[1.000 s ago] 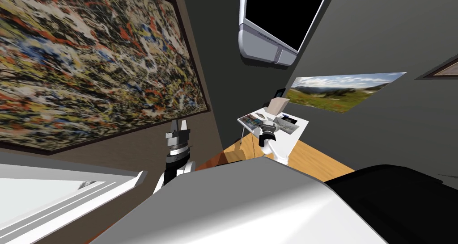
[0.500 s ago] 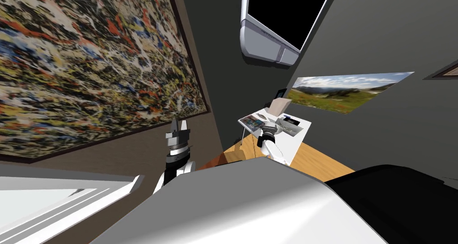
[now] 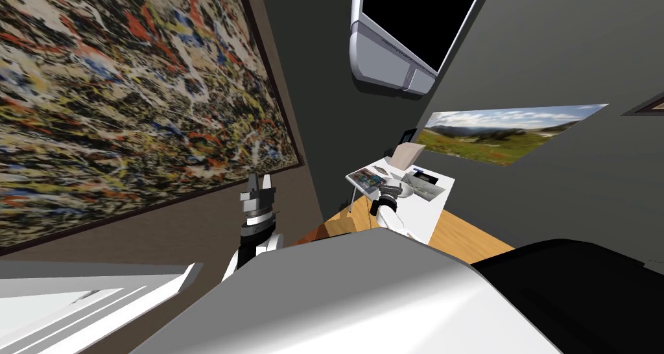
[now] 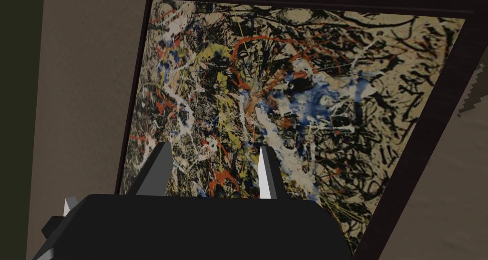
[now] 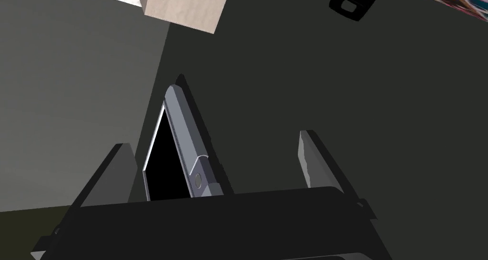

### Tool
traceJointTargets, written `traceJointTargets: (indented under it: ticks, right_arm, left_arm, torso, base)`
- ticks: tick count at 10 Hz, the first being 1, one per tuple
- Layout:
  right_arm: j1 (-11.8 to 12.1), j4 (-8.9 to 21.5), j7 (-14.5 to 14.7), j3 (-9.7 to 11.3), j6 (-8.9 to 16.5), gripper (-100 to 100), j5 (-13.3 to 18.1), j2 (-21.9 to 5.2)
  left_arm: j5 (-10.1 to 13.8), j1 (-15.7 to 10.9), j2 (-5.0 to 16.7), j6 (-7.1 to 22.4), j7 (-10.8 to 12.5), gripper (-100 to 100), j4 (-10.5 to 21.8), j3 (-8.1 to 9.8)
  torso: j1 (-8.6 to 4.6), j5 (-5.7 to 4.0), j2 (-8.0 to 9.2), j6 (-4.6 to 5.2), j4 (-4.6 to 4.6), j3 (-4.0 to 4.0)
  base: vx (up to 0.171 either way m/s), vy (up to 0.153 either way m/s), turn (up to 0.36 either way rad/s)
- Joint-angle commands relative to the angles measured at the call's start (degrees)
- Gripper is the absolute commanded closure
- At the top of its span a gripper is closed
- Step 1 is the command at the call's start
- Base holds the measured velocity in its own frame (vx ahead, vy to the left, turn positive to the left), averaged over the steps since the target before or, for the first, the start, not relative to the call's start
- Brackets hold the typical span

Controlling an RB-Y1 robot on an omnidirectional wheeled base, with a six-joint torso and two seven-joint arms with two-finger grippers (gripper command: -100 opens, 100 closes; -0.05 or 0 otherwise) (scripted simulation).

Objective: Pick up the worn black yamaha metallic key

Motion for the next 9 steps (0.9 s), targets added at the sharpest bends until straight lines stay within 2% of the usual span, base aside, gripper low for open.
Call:
traceJointTargets:
  ticks: [1,3,4,9]
  right_arm:
    - [0.0,0.8,0.1,0.2,0.9,-100,1.9,0.1]
    - [0.2,3.6,0.7,1.5,3.5,-100,5.8,1.4]
    - [0.2,3.6,0.7,1.5,3.5,-100,6.9,1.4]
    - [1.5,9.6,1.8,4.1,7.8,-100,15.8,6.0]
  left_arm:
    - [0.0,0.0,0.0,0.0,0.0,0,0.0,0.00]
    - [0.0,0.0,0.0,0.0,0.0,0,0.0,0.00]
    - [0.0,0.0,0.0,0.0,0.0,0,0.0,0.00]
    - [0.0,0.0,0.0,0.0,0.0,0,0.0,0.00]
  torso:
    - [0.00,0.00,0.00,0.00,0.00,0.00]
    - [-0.03,0.00,0.01,0.00,0.00,0.00]
    - [-0.02,0.00,-0.13,0.00,-0.02,-0.07]
    - [-0.10,-0.02,-0.14,0.00,-0.03,-0.09]
  base:
    - [0.061,0.006,-0.011]
    - [0.090,-0.002,-0.034]
    - [0.087,-0.010,-0.014]
    - [0.095,-0.020,-0.042]
